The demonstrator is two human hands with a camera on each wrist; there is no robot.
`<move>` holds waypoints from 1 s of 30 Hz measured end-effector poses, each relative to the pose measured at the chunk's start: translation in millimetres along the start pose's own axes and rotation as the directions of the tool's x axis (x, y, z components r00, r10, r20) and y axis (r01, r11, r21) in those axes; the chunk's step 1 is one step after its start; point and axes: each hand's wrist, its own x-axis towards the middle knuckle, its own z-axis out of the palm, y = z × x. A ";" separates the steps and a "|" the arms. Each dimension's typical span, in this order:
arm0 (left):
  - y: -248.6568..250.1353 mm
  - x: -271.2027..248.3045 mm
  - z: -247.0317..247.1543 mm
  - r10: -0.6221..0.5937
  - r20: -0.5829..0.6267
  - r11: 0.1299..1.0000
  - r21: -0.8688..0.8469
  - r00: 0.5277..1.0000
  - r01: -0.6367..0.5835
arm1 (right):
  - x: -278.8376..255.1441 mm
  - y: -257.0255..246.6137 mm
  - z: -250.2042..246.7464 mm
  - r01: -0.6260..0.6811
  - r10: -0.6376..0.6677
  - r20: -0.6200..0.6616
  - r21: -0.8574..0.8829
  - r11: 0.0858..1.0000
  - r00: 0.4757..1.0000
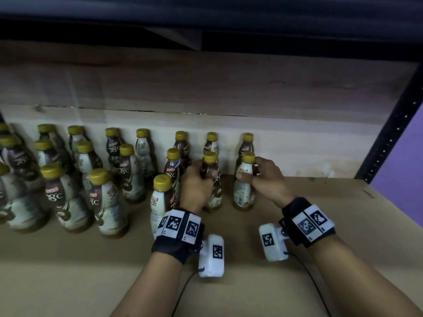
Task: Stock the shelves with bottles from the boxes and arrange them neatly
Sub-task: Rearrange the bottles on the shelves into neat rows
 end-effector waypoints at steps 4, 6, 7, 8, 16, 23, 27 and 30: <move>-1.9 -1.1 3.2 -0.004 0.003 1.000 0.005 1.000 0.004 | -5.9 0.8 -5.9 -0.014 0.014 -0.029 -0.006 1.000 0.999; -3.7 -0.9 4.6 -0.008 -0.015 1.000 0.018 1.000 0.008 | -9.5 1.9 -8.5 -0.017 0.017 -0.049 0.001 1.000 0.999; -4.5 -0.8 5.2 -0.011 -0.017 1.000 0.023 1.000 0.012 | -11.0 2.5 -9.9 -0.015 0.015 -0.058 -0.007 1.000 0.998; -5.2 -0.5 5.9 -0.014 -0.017 0.999 0.030 1.000 0.015 | -12.5 3.3 -11.0 -0.013 0.012 -0.064 -0.019 1.000 0.998; -5.6 -0.6 11.1 -0.048 -0.028 0.998 0.047 0.998 0.049 | -18.0 6.8 -17.0 -0.006 0.000 -0.065 -0.101 0.995 0.998; -7.2 -0.4 10.9 -0.030 -0.018 0.995 0.091 0.999 0.032 | -18.1 12.8 -20.1 0.006 -0.016 -0.083 -0.119 0.993 0.996; -9.3 -2.2 12.4 -0.037 -0.026 0.992 0.119 0.999 0.040 | -17.2 14.6 -20.9 0.016 -0.023 -0.059 -0.119 0.993 0.998; -10.7 -1.5 12.7 -0.035 -0.020 0.994 0.107 0.999 0.037 | -18.6 16.2 -20.4 0.024 -0.031 -0.063 -0.115 0.993 0.998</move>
